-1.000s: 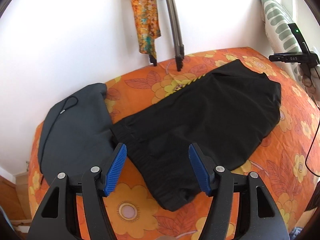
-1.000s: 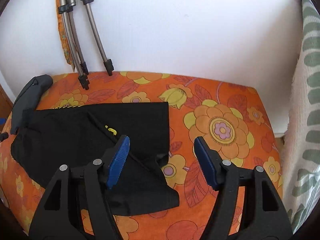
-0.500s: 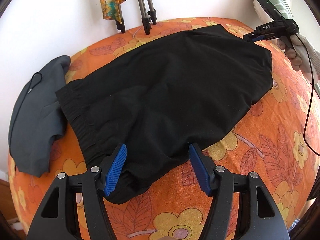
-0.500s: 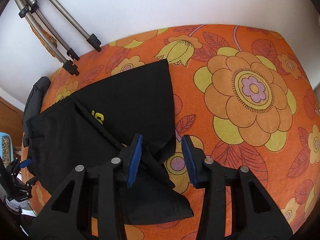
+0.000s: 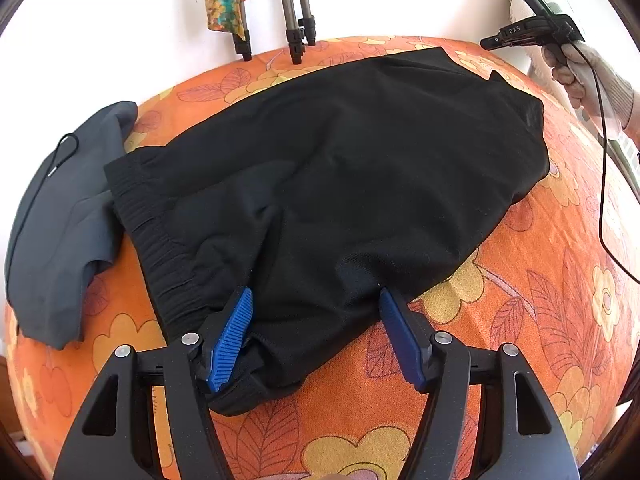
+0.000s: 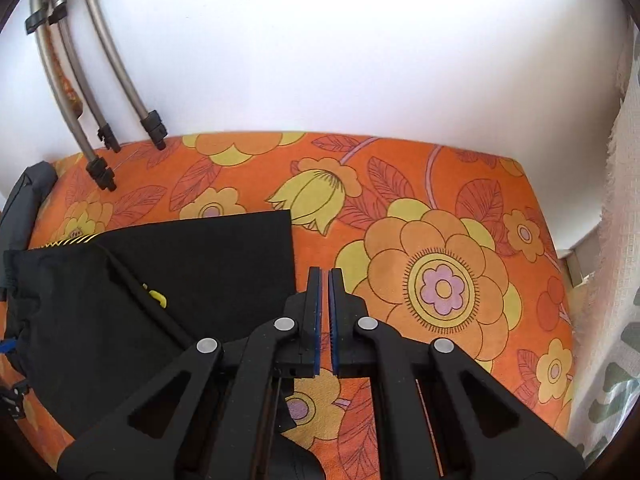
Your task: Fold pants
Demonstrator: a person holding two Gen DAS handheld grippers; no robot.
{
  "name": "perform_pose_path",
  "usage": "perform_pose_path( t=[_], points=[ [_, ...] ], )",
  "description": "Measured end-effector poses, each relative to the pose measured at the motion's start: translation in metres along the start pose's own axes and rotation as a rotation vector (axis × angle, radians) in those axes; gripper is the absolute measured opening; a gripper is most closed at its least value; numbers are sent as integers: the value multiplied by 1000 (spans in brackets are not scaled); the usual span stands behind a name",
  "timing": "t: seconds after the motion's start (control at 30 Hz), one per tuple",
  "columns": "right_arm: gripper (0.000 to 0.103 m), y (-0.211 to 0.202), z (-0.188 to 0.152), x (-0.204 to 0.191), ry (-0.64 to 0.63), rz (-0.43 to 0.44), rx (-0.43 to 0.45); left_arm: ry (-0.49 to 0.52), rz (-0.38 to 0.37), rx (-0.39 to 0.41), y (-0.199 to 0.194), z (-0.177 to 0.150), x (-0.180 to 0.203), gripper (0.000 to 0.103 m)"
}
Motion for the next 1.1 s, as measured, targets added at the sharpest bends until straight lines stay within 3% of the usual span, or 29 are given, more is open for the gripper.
perform_pose_path(
  t=[0.1,0.17,0.27,0.33,0.37,0.47,0.5,0.57,0.63,0.77,0.87,0.93,1.03,1.1],
  points=[
    [4,-7,-6,7,37,145,-7,-1,-6,9,1,0,0,66],
    [7,-11,-19,2,19,191,-26,-4,-12,12,1,0,-1,67],
    [23,-11,-44,-10,-8,227,-78,-5,-18,14,0,-1,-1,67],
    [40,-12,-60,-13,-22,217,-94,-5,-21,16,0,-1,-1,67],
    [42,-15,-67,-12,-22,218,-92,-5,-22,17,0,-1,-1,67],
    [42,-22,-92,-13,-53,207,-105,-5,-24,20,0,-1,-2,67],
    [37,-26,-101,-16,-78,211,-105,-5,-26,20,1,-1,-2,67],
    [14,-31,-115,-22,-123,183,-111,-5,-27,19,0,-1,-3,67],
    [8,-35,-124,-28,-163,201,-115,-8,-27,19,0,-1,-3,67],
    [8,-41,-128,-39,-244,195,-108,-10,-24,19,0,-1,-2,67],
    [8,-43,-128,-50,-295,266,-135,-11,-24,19,0,-1,-2,67],
    [16,-46,-124,-53,-300,290,-123,-11,-26,19,0,-2,-2,67],
    [34,-51,-106,-46,-218,340,-59,-11,-27,20,0,-1,-2,67],
    [36,-46,-90,-36,-109,376,-43,-13,-29,20,0,-1,-3,67]
  ],
)
Point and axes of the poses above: each gripper's, at about its wrist camera, not at the fingertips, and y roughly the way its jaws point, x to its right, z to its top, the point moved 3 cm from there along y, roughly the way its jaws point, and after that the axes turned 4 degrees about -x, right-handed, at the moved point
